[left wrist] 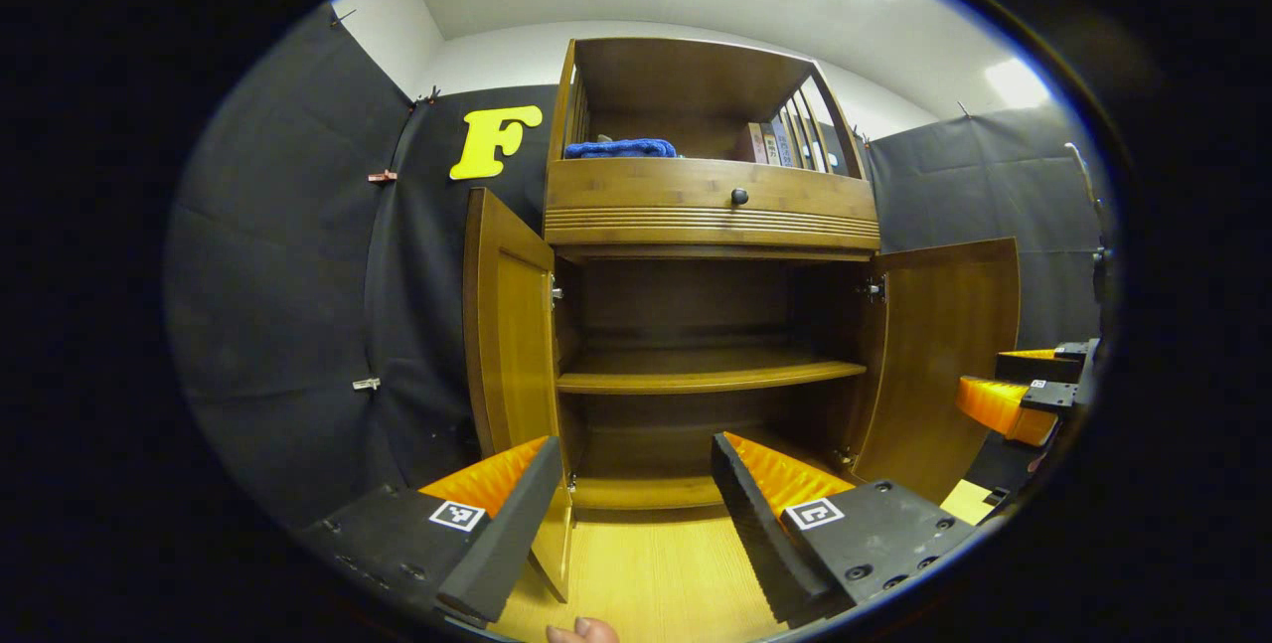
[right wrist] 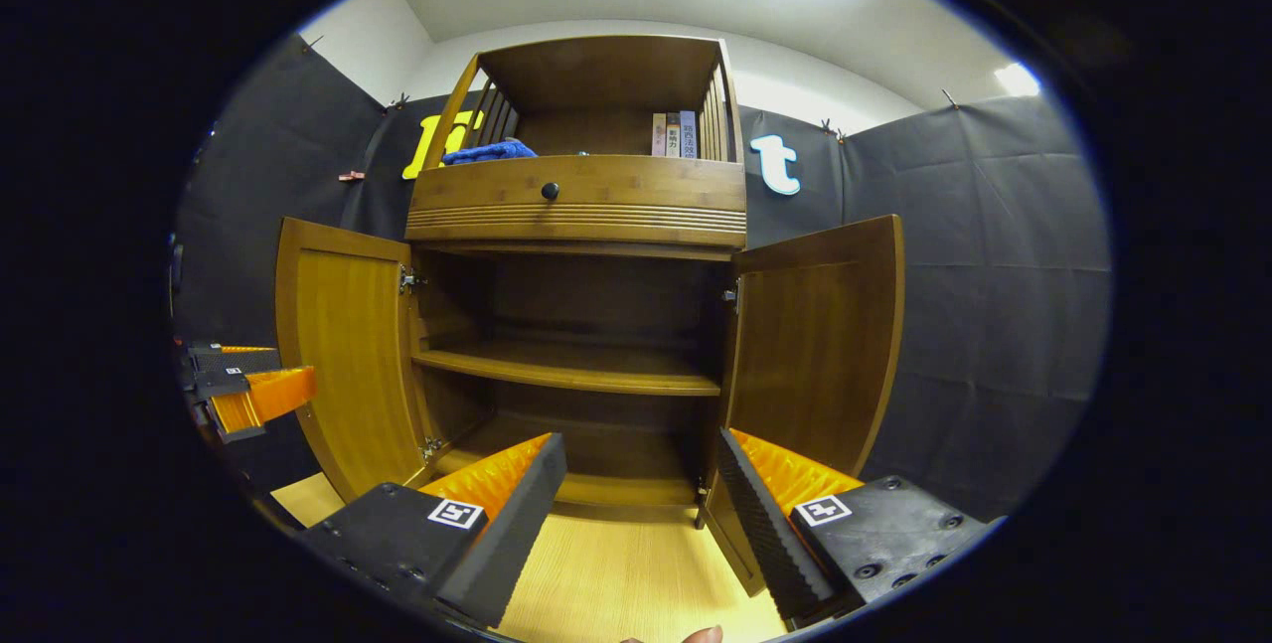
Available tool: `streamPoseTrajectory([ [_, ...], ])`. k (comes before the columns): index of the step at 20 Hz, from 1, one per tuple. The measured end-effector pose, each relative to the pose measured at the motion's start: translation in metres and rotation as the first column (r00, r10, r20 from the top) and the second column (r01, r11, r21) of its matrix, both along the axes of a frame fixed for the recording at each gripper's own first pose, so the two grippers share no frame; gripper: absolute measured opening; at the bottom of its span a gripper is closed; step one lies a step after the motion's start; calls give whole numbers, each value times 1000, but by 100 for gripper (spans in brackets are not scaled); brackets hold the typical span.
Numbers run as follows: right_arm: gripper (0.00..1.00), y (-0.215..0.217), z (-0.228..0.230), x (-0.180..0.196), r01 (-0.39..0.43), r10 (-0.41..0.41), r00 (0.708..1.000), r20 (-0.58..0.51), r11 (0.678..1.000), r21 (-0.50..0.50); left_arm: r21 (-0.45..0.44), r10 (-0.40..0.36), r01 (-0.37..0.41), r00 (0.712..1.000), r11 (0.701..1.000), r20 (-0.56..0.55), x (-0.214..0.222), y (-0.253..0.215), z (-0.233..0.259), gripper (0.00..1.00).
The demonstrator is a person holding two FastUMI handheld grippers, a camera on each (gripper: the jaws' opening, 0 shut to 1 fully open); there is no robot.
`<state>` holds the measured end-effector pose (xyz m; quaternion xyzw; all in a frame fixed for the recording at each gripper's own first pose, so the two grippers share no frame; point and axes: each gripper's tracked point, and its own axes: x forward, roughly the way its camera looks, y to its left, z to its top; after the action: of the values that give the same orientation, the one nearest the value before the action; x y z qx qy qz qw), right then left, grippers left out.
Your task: Open the right door of the double-door shoe cabinet with the right hand, and open the left door with the left hand.
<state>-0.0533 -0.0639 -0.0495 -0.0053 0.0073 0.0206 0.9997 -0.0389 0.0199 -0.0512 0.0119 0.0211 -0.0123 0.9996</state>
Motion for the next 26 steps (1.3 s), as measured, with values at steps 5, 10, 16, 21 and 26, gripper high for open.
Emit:
streamPoseTrajectory([
  [5,98,0,1,0,3,-3,1000,2,1000,-1,7,-5,5,1000,1000,14,0,0,4,94],
  [10,98,2,1,-1,0,0,1000,4,1000,-4,5,-15,14,1000,1000,19,-1,-2,5,93],
  [16,98,4,2,-1,-2,2,1000,5,1000,-3,12,-19,19,1000,1000,16,-2,-3,4,93],
  [21,98,5,1,-1,-4,4,1000,4,1000,-2,20,-20,20,1000,1000,17,-2,-5,5,93],
  [26,98,3,0,-1,-2,2,1000,2,1000,-2,21,-22,21,1000,1000,12,-1,-5,3,94],
])
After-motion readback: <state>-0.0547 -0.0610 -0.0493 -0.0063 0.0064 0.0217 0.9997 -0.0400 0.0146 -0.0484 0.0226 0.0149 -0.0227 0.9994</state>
